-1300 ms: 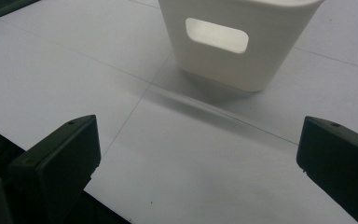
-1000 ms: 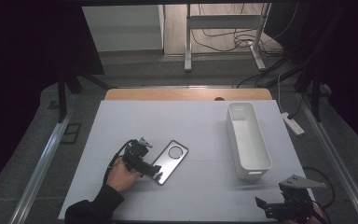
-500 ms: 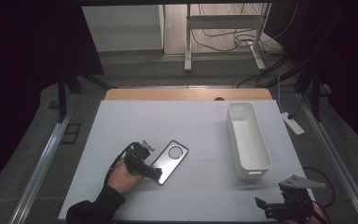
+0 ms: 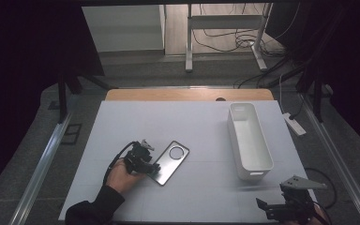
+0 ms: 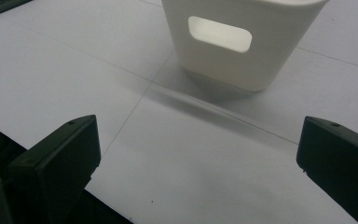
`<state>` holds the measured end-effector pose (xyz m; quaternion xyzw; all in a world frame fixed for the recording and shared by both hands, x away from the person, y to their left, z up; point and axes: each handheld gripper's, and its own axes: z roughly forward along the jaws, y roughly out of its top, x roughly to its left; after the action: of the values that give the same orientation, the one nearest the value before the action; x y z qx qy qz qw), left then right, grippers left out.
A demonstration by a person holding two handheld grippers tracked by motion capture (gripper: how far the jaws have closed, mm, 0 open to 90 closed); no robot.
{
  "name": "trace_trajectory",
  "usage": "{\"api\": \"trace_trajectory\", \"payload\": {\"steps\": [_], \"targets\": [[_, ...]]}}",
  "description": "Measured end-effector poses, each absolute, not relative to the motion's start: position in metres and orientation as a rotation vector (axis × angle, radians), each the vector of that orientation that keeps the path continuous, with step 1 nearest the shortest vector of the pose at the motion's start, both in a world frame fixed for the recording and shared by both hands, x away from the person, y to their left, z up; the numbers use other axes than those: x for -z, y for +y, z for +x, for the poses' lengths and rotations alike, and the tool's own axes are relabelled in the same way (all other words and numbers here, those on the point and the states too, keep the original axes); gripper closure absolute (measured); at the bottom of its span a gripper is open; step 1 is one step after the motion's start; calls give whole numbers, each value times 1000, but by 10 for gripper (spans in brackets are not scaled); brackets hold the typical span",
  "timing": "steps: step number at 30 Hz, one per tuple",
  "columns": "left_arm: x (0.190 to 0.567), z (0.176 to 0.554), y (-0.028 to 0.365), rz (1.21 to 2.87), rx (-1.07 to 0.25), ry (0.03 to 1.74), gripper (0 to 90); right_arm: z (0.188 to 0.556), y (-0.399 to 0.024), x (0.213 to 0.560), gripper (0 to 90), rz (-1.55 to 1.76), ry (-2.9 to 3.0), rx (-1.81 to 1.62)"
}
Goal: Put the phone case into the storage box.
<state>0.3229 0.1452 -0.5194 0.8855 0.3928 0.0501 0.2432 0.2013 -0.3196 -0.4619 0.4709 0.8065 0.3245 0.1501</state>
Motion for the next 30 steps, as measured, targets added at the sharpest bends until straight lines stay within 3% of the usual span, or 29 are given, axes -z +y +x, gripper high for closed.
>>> {"api": "trace_trajectory", "payload": {"steps": [7, 11, 30], "targets": [[520, 325, 149, 2378, -54, 1090, 745, 201, -319, 462, 1, 1349, 2319, -928], [519, 325, 150, 2372, -74, 1115, 847, 201, -319, 462, 1, 1351, 2318, -928], [512, 320, 151, 2289, -84, 1094, 888, 201, -320, 462, 1, 1358, 2309, -938]]}}
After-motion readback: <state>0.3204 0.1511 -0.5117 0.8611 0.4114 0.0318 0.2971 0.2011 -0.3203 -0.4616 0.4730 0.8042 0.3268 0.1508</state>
